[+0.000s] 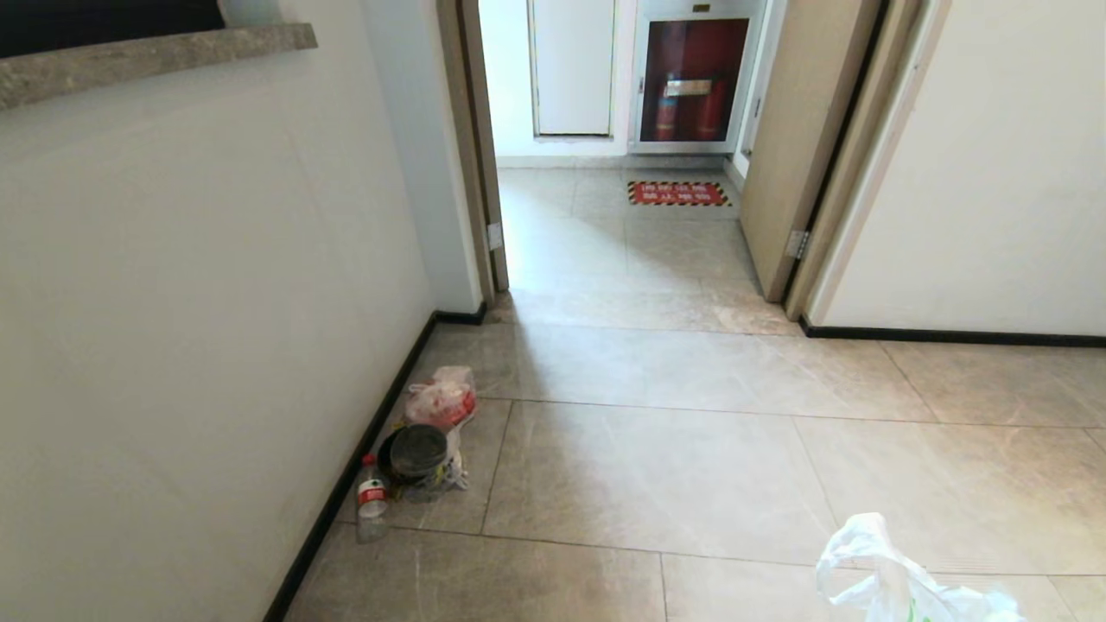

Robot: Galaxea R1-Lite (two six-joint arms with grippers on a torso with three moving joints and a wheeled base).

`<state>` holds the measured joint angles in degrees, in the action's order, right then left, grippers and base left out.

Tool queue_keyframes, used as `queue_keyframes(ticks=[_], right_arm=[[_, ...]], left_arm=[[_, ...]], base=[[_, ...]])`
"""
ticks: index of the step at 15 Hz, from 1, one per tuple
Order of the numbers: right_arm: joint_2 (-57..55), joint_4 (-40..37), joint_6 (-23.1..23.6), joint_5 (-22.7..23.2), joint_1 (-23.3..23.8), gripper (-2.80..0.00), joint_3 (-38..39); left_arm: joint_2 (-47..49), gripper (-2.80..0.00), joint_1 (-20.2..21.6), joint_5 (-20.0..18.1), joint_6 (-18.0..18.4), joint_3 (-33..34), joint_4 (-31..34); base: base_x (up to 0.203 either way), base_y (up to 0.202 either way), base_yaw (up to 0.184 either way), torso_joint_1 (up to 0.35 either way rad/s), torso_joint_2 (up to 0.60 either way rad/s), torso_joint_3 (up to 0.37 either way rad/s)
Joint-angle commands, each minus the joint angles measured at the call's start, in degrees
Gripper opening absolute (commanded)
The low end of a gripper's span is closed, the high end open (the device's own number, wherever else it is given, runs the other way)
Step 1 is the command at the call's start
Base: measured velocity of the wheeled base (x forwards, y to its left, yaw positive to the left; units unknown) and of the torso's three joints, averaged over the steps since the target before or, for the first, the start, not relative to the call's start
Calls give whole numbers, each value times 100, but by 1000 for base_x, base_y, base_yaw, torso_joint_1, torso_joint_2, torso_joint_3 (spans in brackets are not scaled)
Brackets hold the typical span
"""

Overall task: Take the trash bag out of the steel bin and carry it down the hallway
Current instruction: Put the trash bag at the door

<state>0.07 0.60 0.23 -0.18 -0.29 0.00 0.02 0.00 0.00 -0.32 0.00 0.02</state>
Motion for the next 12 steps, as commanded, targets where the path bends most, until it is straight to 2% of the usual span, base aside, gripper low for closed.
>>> queue_keyframes(ticks=[1, 12], right_arm=[[222, 2, 4, 1, -6, -280, 0], [222, 2, 4, 1, -6, -280, 0]], left_arm=[[6, -280, 0, 0, -3, 0, 6], [6, -280, 0, 0, -3, 0, -2]], base=[[189, 0, 0, -6, 2, 6], [194, 0, 1, 0, 1, 3]])
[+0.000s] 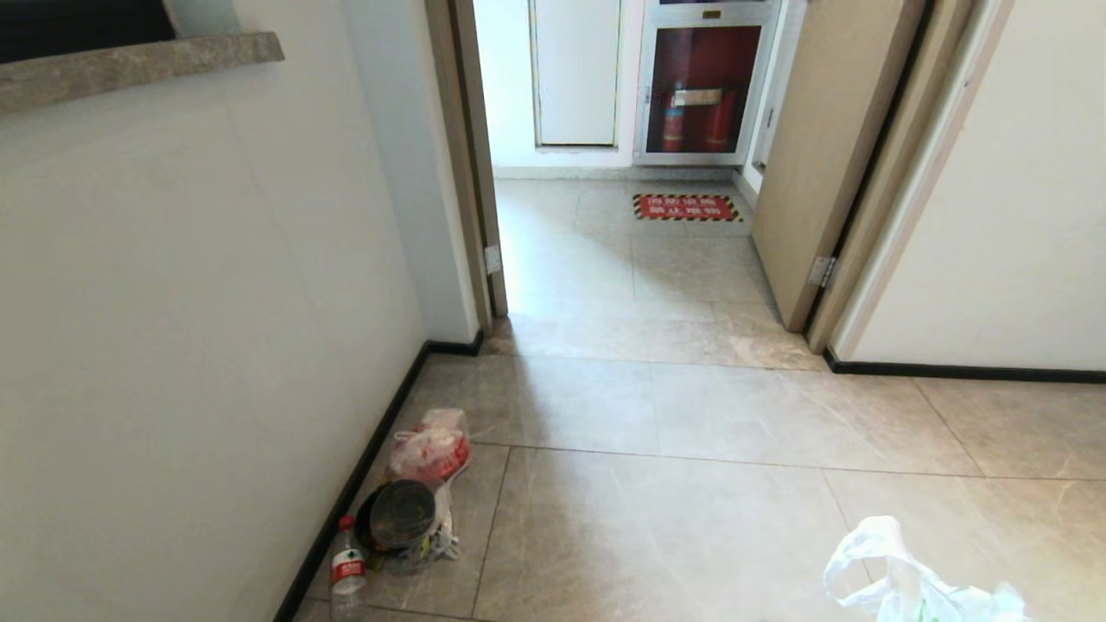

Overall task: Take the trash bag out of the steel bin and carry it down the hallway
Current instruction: Put the trash bag at the door

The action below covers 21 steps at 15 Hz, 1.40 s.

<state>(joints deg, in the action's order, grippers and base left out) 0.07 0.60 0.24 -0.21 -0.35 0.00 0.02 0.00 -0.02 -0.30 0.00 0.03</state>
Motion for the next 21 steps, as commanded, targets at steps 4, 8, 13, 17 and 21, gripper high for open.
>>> queue_keyframes(ticks=[4, 8, 13, 17, 21], right_arm=[[222, 2, 9, 3, 0, -280, 0], [222, 2, 11, 3, 0, -280, 0], [222, 2, 11, 3, 0, -280, 0], [222, 2, 11, 3, 0, -280, 0], [222, 2, 11, 3, 0, -280, 0]], left_arm=[[6, -280, 0, 2, -5, 0, -3], [6, -280, 0, 2, 2, 0, 6], [6, -280, 0, 2, 4, 0, -3], [6, -280, 0, 2, -5, 0, -3], [6, -280, 0, 2, -13, 0, -3]], base=[[191, 0, 1, 2, 5, 3], [169, 0, 2, -1, 4, 3], [0, 0, 0, 0, 0, 0], [1, -114, 1, 4, 4, 3], [-1, -194, 0, -4, 2, 3]])
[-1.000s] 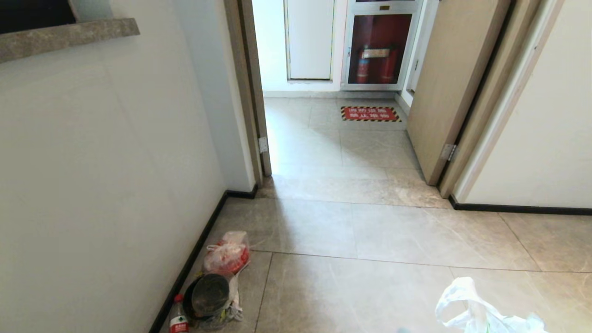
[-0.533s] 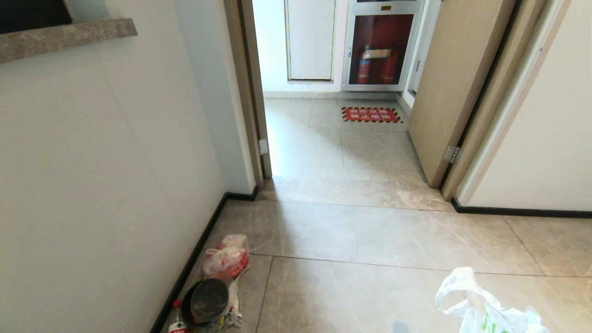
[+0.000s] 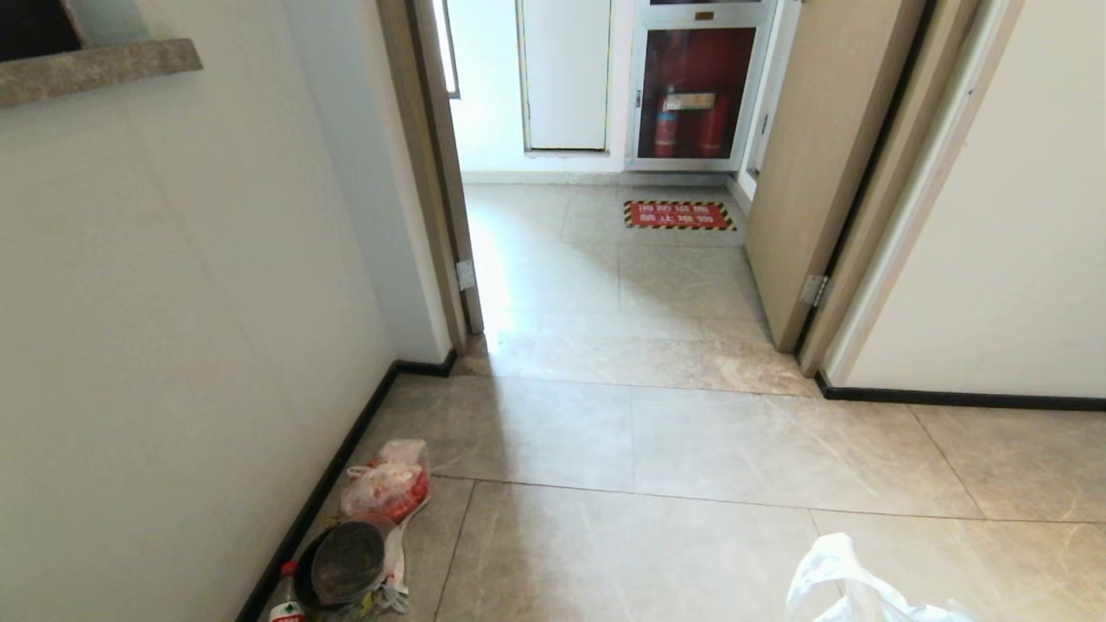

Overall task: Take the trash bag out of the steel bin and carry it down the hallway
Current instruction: Put the trash bag at the door

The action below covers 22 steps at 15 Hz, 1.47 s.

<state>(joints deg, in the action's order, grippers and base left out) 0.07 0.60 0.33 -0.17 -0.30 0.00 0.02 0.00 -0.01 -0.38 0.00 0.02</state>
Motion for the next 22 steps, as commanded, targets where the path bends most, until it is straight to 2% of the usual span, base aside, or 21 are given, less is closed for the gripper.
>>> queue_keyframes(ticks=[1, 5, 8, 22], right_arm=[[222, 2, 2, -1, -5, -280, 0], [222, -14, 35, -1, -5, -280, 0], [222, -7, 73, -1, -5, -280, 0], [222, -7, 81, 8, -5, -280, 0]], left_arm=[[6, -280, 0, 1, 2, 0, 6], [6, -280, 0, 1, 11, 0, 6], [6, -280, 0, 1, 11, 0, 6], [6, -280, 0, 1, 3, 0, 6]], base=[[0, -187, 2, 8, 0, 0], [0, -173, 0, 1, 4, 2], [-2, -31, 24, 2, 2, 2], [0, -10, 170, 1, 2, 2]])
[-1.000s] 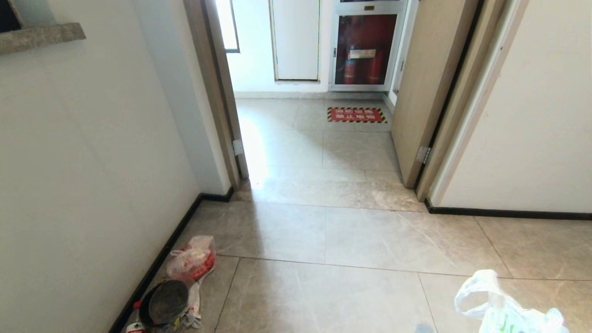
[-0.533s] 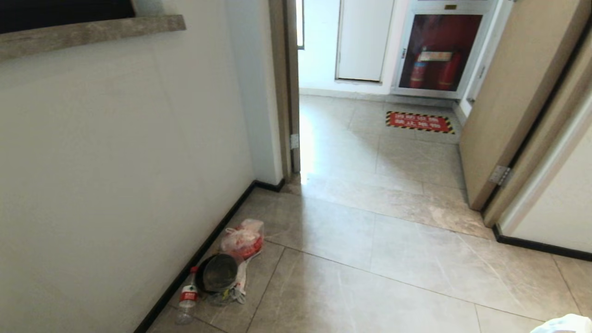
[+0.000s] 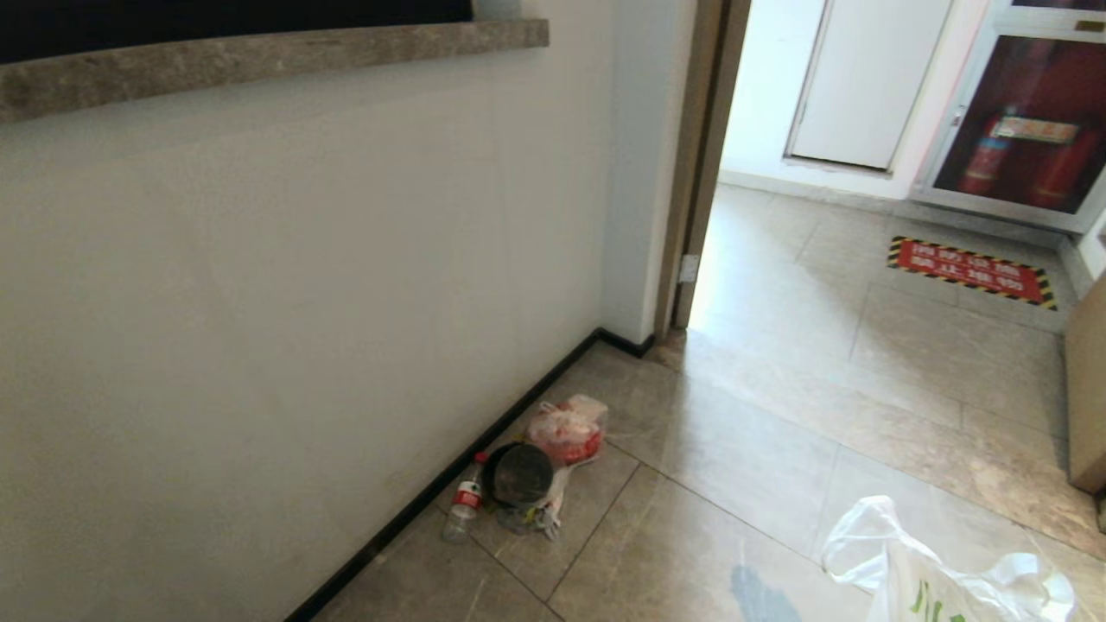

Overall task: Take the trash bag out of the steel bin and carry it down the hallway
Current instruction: Put the trash bag at the door

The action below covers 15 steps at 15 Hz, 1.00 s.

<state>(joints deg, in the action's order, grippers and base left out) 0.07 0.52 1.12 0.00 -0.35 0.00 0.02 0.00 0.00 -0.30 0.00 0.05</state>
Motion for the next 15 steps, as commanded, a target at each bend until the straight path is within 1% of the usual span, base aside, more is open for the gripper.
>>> queue_keyframes(ticks=[1, 15], right_arm=[[222, 0, 2, 0, 0, -280, 0], [222, 0, 2, 0, 0, -280, 0]], left_arm=[[6, -280, 0, 0, -5, 0, 4], [6, -280, 0, 0, -1, 0, 4]], base=[[3, -6, 169, -1, 0, 4], [1, -8, 174, 3, 2, 3]])
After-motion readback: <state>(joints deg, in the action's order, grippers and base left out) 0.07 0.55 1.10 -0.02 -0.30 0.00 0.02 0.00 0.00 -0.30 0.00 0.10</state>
